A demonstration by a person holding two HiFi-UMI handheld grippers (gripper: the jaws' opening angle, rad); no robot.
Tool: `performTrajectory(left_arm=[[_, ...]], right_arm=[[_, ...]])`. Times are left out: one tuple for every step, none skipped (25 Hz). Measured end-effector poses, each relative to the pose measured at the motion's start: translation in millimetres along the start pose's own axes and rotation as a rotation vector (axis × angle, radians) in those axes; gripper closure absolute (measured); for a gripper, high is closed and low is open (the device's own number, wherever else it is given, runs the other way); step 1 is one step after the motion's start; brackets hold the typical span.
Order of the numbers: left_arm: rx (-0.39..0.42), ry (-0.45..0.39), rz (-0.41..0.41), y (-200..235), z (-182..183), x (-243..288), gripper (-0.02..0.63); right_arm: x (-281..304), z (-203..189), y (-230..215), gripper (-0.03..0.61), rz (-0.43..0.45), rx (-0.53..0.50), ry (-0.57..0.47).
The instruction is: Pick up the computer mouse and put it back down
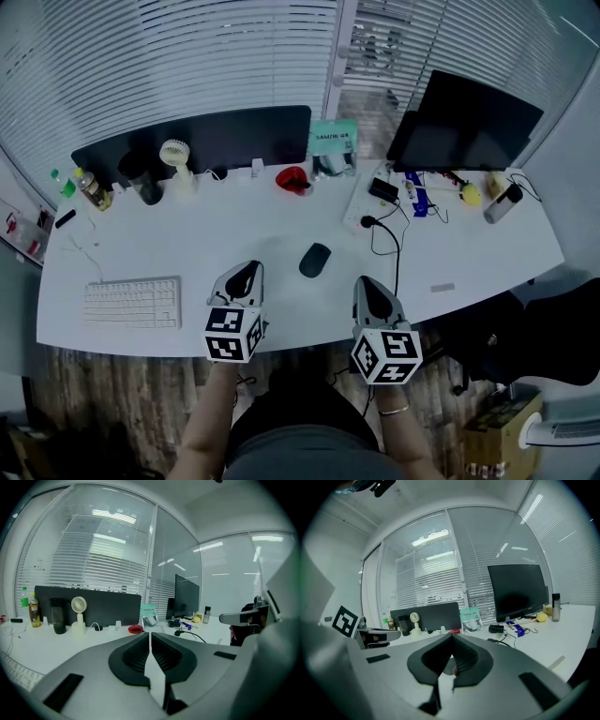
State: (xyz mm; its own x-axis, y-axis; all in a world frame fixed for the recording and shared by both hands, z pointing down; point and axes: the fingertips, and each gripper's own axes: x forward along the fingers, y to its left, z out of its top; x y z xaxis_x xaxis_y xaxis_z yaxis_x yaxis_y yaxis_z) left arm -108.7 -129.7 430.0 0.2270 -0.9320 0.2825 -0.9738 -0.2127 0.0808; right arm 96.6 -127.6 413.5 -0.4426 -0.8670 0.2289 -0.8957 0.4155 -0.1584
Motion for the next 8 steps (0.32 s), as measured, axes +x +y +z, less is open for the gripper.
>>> performTrajectory(left_arm=[[-0.001, -0.001, 0.0, 1.1, -0.6, -1.7, 0.58], [-0.001, -0.002, 0.0, 2.0, -1.0, -3.2, 0.581], [-0.001, -0.003, -0.001, 2.8, -1.5, -4.8, 0.581], [-0.002, -0.004, -0.001, 3.5, -2.1, -6.6, 0.581], [-0.002, -0.005, -0.002, 4.2, -2.6, -8.7, 0.581], [-0.003, -0.006, -0.003, 4.9, -3.0, -11.1, 0.581], [-0.004, -0.007, -0.004, 5.8, -3.3, -13.6, 0.581], [-0.004, -0.008, -0.005, 6.7, -3.6, -16.1, 0.581]], right_arm=[[-0.8, -0.6, 1.6, 0.578, -0.001, -0.001, -0.002], [-1.4, -1.3, 2.8, 0.578, -0.001, 0.0, -0.003], [-2.1, -2.1, 3.9, 0.578, -0.002, 0.001, -0.004], [-3.1, -3.0, 5.1, 0.578, -0.002, 0.002, -0.004], [-4.3, -4.0, 6.5, 0.578, -0.003, 0.002, -0.005], [-5.5, -4.8, 8.2, 0.578, -0.004, 0.003, -0.005], [-6.7, -5.4, 10.0, 0.578, -0.004, 0.003, -0.005], [-7.8, -6.1, 11.9, 0.578, -0.004, 0.004, -0.005]])
